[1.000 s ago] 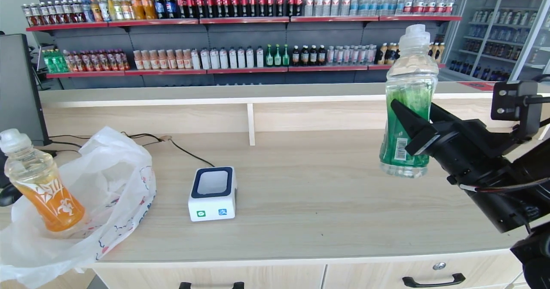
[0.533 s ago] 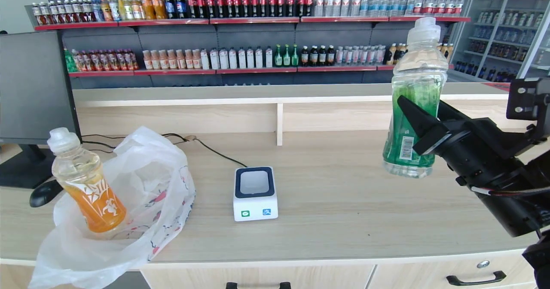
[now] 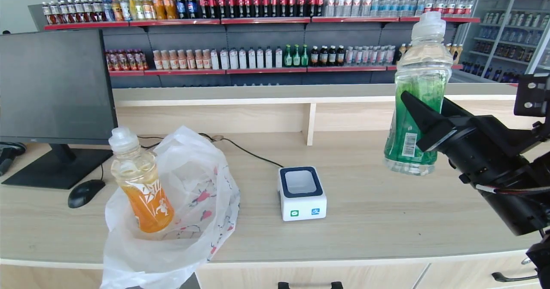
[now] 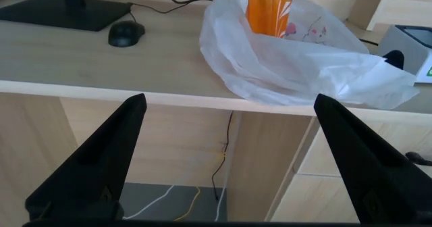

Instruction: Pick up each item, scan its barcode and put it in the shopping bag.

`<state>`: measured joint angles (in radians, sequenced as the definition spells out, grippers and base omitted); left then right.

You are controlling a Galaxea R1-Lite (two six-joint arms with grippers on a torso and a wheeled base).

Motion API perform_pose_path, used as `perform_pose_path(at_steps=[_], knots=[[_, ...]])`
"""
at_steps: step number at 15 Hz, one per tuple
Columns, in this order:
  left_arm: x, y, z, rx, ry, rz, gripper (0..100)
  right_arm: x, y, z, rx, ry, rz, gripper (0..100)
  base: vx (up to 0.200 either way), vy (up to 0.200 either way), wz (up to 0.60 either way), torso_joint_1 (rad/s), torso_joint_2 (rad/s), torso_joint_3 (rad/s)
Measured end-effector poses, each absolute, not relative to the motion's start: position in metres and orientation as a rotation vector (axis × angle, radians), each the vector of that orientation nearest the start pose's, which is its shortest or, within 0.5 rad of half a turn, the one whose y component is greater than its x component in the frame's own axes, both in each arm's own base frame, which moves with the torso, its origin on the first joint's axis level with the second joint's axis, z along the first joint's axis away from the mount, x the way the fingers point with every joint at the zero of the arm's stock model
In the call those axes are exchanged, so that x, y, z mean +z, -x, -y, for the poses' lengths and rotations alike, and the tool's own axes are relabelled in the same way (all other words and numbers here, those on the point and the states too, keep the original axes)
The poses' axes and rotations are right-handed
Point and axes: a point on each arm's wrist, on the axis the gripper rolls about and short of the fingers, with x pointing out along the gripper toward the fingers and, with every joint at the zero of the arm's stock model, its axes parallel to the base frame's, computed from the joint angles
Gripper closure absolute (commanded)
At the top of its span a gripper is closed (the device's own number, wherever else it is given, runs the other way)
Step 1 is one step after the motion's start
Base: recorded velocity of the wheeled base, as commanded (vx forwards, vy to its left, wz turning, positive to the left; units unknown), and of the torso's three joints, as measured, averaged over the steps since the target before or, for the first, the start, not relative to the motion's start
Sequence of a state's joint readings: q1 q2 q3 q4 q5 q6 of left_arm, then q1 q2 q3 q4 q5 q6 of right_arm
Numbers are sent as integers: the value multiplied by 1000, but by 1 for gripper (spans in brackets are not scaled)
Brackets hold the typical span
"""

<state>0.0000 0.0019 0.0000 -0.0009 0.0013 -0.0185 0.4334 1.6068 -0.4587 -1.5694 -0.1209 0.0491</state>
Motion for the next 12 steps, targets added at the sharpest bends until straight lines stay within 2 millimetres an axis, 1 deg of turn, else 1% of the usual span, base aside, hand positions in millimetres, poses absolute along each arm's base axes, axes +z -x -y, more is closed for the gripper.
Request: perform_pose_path(at_steps=[5, 9, 12], knots=[[76, 23, 0, 1, 18, 0, 0, 213, -223, -101, 323, -163, 396, 100, 0, 200, 0, 5, 3, 2], [76, 23, 0, 1, 19, 0, 0, 214, -220, -107, 354, -171, 398, 100, 0, 200, 0, 2, 4, 0], [76, 23, 0, 0, 16, -1, 0, 210, -219, -107, 357, -167, 384, 100, 0, 0, 0, 0, 0, 0]])
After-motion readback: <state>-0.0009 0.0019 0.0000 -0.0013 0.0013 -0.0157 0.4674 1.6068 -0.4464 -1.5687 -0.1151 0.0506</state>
